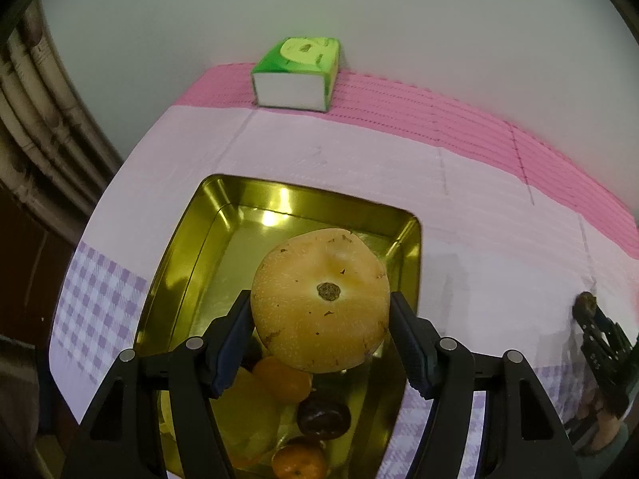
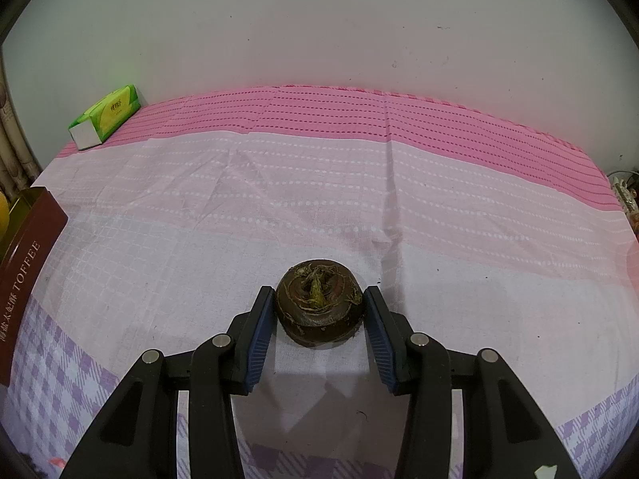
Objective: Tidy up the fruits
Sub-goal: 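Carry the pale yellow pear over the gold tin with the left gripper, then lower the pale yellow pear into the tin and open the left gripper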
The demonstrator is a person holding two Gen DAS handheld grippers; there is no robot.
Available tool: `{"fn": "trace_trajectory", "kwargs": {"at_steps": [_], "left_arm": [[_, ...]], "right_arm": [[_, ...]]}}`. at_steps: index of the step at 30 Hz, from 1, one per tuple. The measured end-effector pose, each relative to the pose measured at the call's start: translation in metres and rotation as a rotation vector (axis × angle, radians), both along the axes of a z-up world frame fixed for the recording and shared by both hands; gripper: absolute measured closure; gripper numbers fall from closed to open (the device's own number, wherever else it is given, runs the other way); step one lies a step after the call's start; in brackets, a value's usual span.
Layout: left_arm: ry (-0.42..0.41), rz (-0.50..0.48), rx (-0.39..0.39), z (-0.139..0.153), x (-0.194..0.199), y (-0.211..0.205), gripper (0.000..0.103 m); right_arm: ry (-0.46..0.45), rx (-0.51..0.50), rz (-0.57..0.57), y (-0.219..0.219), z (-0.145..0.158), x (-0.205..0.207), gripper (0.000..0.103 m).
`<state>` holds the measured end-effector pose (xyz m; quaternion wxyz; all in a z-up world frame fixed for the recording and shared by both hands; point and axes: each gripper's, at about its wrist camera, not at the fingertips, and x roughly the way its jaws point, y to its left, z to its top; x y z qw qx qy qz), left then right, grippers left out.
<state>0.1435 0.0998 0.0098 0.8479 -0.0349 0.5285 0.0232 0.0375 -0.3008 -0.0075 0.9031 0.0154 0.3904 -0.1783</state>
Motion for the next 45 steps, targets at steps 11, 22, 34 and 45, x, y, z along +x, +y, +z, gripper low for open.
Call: {"fn": "trace_trajectory", "kwargs": {"at_steps": [11, 22, 34, 45], "left_arm": [[0.04, 0.019, 0.005, -0.018, 0.005, 0.009, 0.036], [0.054, 0.028, 0.022, -0.028, 0.011, 0.014, 0.036], [0.057, 0.041, 0.002, -0.03, 0.012, 0.021, 0.036], [0.056, 0.054, -0.015, -0.029, 0.012, 0.027, 0.036]], "right_arm": [[0.0, -0.001, 0.0, 0.0, 0.0, 0.0, 0.06], [0.0, -0.002, 0.0, 0.0, 0.0, 0.0, 0.06], [0.001, -0.003, -0.001, 0.0, 0.0, 0.0, 0.06], [0.001, -0.004, 0.0, 0.0, 0.001, 0.001, 0.06]]}}
